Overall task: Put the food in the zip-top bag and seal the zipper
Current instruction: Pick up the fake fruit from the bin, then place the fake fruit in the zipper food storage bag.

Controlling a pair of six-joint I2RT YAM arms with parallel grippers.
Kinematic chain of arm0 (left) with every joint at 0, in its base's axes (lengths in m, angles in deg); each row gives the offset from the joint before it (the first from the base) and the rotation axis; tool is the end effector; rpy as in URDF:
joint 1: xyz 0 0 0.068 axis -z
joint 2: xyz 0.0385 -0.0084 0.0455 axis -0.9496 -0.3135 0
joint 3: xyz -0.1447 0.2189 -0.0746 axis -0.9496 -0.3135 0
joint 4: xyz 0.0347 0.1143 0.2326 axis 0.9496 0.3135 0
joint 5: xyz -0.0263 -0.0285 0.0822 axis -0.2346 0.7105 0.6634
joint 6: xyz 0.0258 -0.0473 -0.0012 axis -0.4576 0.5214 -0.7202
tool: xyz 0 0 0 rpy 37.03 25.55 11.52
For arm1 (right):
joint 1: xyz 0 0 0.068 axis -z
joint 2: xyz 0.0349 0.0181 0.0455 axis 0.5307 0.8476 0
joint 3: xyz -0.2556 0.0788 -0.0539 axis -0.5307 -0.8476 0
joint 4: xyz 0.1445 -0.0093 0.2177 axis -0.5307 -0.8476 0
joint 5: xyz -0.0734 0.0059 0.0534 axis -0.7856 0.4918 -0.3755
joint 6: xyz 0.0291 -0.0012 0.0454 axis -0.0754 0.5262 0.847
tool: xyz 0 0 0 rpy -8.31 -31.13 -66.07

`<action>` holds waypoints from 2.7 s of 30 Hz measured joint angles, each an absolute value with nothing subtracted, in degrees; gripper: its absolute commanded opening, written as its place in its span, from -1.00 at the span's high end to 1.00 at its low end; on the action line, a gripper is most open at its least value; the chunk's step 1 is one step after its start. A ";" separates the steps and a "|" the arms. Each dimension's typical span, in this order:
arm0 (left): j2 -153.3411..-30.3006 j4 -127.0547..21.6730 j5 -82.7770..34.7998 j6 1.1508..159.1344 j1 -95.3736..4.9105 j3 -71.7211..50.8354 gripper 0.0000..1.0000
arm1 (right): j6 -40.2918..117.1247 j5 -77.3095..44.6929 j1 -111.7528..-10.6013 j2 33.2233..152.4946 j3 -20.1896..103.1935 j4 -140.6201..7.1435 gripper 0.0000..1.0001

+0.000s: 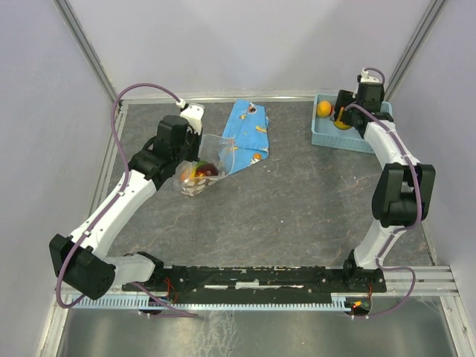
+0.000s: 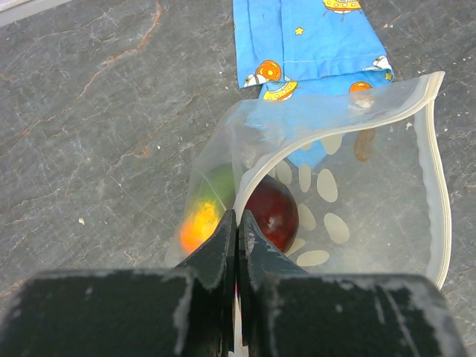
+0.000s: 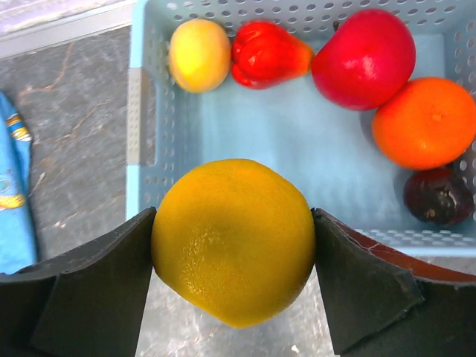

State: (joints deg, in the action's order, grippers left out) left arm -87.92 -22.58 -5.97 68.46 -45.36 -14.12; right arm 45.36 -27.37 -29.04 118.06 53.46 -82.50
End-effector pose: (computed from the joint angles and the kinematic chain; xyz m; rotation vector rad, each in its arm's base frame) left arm 0.2514 -0.1179 0.3546 0.3826 2.0700 -0.0953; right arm 0.4343 -0.0252 0.2823 0.3515 2.1530 0.0415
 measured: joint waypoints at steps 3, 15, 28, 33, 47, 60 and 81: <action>-87.92 -22.93 -6.47 68.46 -45.36 -14.23 0.95 | 46.63 -25.60 -29.77 113.25 49.68 -82.52 -0.44; -87.92 -23.74 -8.50 68.46 -45.38 -14.47 0.95 | 49.34 -22.82 -40.78 94.61 38.14 -83.53 -0.45; -87.92 -23.76 -13.84 68.49 -45.43 -14.54 0.95 | 48.44 -15.26 -51.95 82.50 27.54 -73.91 -0.45; -87.92 -23.76 -15.87 68.49 -45.43 -14.54 0.95 | 46.39 -12.07 -59.75 82.39 25.81 -68.65 -0.45; -87.92 -23.74 -17.42 68.51 -45.43 -14.54 0.95 | 39.79 -7.85 -76.82 88.66 28.06 -59.88 -0.47; -87.92 -23.76 -18.49 68.51 -45.43 -14.54 0.95 | 38.15 -10.23 -79.43 101.69 33.37 -59.29 -0.50; -87.92 -23.76 -20.77 68.53 -45.43 -14.54 0.95 | 38.13 -23.46 -79.43 113.77 35.45 -44.34 -0.83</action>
State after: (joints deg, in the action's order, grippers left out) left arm -87.92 -23.76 -20.77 68.53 -45.43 -14.54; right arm 38.13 -23.46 -79.43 113.77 35.45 -44.34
